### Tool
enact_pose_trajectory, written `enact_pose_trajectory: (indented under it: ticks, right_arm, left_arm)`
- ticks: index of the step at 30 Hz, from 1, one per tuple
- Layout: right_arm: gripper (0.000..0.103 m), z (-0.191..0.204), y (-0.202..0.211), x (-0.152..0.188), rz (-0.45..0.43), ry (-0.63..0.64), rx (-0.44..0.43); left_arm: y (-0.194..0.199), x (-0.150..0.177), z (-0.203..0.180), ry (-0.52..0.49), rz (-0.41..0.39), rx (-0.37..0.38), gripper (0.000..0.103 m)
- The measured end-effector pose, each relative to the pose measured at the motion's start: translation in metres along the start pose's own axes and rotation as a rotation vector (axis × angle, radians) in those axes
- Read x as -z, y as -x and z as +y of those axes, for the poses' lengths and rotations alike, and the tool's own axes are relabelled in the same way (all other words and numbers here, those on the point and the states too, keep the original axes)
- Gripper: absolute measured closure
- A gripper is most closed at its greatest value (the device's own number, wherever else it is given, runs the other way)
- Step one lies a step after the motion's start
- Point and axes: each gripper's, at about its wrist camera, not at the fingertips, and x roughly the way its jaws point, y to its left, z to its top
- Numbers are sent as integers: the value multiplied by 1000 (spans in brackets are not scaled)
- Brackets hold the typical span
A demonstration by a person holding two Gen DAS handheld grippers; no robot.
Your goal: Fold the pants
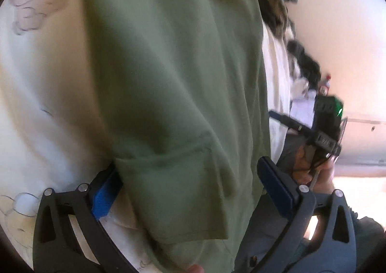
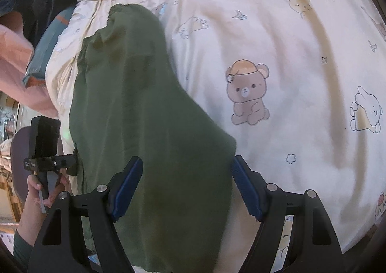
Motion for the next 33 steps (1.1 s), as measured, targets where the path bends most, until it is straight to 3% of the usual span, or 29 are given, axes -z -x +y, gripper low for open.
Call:
enact_pose_trajectory:
  ticks: [6, 8, 11, 15, 18, 22, 24, 28, 30, 33]
  right_arm:
    - [25, -1, 8, 2, -4, 7, -52]
    - [25, -3, 12, 3, -9, 3, -74]
    - [25, -7, 18, 4, -18, -7, -95]
    - [25, -11, 22, 4, -33, -40, -115]
    - [25, -9, 25, 5, -43, -39, -119]
    - [25, -7, 28, 4, -59, -20, -97]
    - [25, -9, 27, 4, -57, -32, -106]
    - [25, -9, 25, 2, -50, -36, -127]
    - [25, -8, 26, 2, -48, -33, -148]
    - [25, -7, 28, 2, -53, -25, -183]
  left_arm:
    - [-1, 2, -8, 63, 19, -37, 1]
    - [17, -1, -4, 87, -72, -81, 1]
    - [30, -10, 1, 118, -179, -5, 1]
    - [34, -32, 13, 140, -294, -33, 1]
    - [34, -49, 25, 209, -330, 41, 1]
    - [36, -62, 13, 154, -372, 50, 2]
    - [28, -63, 7, 112, -331, 12, 2]
    - [3, -57, 0, 86, -157, 80, 2]
    - [-9, -42, -16, 13, -70, 26, 2]
    - [-28, -22, -29, 17, 28, -58, 5]
